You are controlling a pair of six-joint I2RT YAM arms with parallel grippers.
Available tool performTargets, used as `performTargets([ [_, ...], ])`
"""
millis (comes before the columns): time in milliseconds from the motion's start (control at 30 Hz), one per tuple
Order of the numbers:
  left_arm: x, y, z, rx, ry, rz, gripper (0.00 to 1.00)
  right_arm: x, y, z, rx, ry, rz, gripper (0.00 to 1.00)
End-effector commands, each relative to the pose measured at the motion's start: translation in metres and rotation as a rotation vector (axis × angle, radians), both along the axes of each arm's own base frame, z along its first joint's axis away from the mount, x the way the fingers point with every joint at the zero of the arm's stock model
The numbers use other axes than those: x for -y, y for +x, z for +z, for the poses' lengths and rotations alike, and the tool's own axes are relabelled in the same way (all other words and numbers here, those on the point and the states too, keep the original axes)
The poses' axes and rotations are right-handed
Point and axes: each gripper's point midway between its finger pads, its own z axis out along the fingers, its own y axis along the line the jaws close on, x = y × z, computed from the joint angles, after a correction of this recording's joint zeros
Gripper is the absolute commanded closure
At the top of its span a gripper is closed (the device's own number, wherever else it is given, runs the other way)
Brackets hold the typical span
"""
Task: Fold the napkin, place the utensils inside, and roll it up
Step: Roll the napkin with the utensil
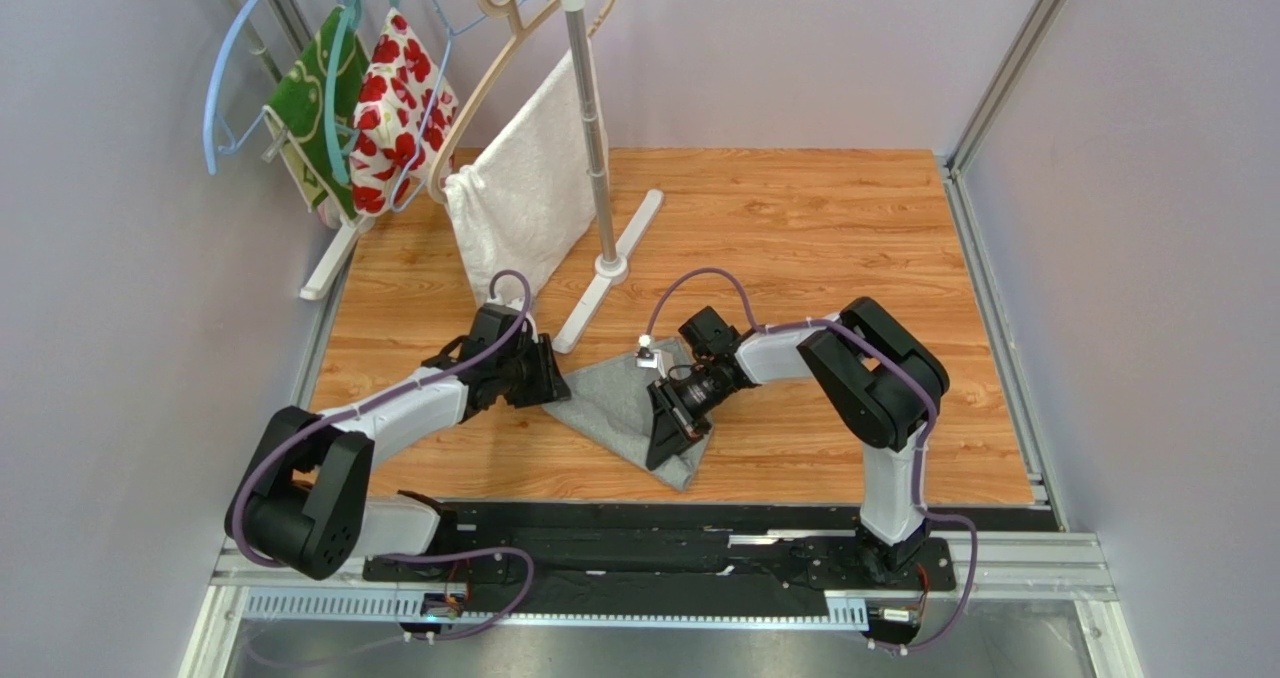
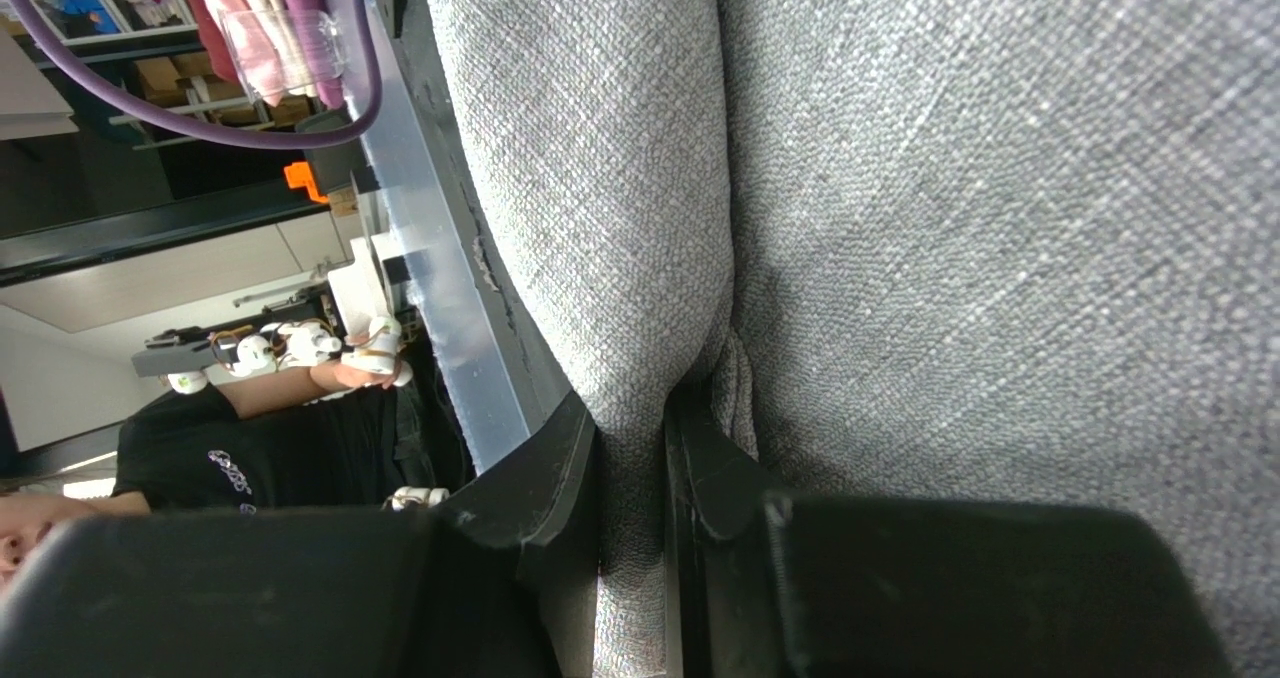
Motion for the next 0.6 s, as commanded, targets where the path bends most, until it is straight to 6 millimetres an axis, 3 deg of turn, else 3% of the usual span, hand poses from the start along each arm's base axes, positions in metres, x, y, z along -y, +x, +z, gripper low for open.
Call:
performTargets([
  [0,0.005,0.015,0.013,0.053,-0.017,-0.009,0.71,0.007,0.004,-0.013,-0.012,-0.077,-0.032,0.86],
  [33,0.004,0.014,0.012,0.046,-0.010,-0.009,0.76,0.008,0.006,-0.011,-0.007,-0.084,-0.035,0.81],
  [67,0.004,0.014,0.011,0.043,-0.008,-0.008,0.84,0.007,0.009,-0.007,0.006,-0.083,-0.035,0.65],
  [167,0.003,0.013,0.007,0.022,0.006,-0.006,0.97,0.004,0.020,0.013,0.066,-0.084,-0.039,0.52],
  [367,0.002,0.012,0.002,-0.012,0.031,-0.023,1.00,-0.001,0.062,0.071,0.313,-0.147,-0.123,0.46],
  [433,0.002,0.012,0.002,-0.020,0.038,-0.028,1.00,-0.002,0.078,0.080,0.439,-0.193,-0.176,0.46],
  [467,0.002,0.012,0.002,-0.023,0.038,-0.029,1.00,-0.011,0.075,0.095,0.523,-0.181,-0.169,0.45],
  [500,0.002,0.012,0.002,-0.028,0.039,-0.028,1.00,-0.014,0.074,0.097,0.586,-0.203,-0.170,0.45],
  [533,0.003,0.014,0.004,-0.026,0.036,-0.029,1.00,-0.013,0.089,0.095,0.717,-0.274,-0.219,0.45],
  [567,0.004,0.015,0.003,-0.032,0.037,-0.032,1.00,-0.026,0.073,0.096,0.788,-0.274,-0.182,0.45],
])
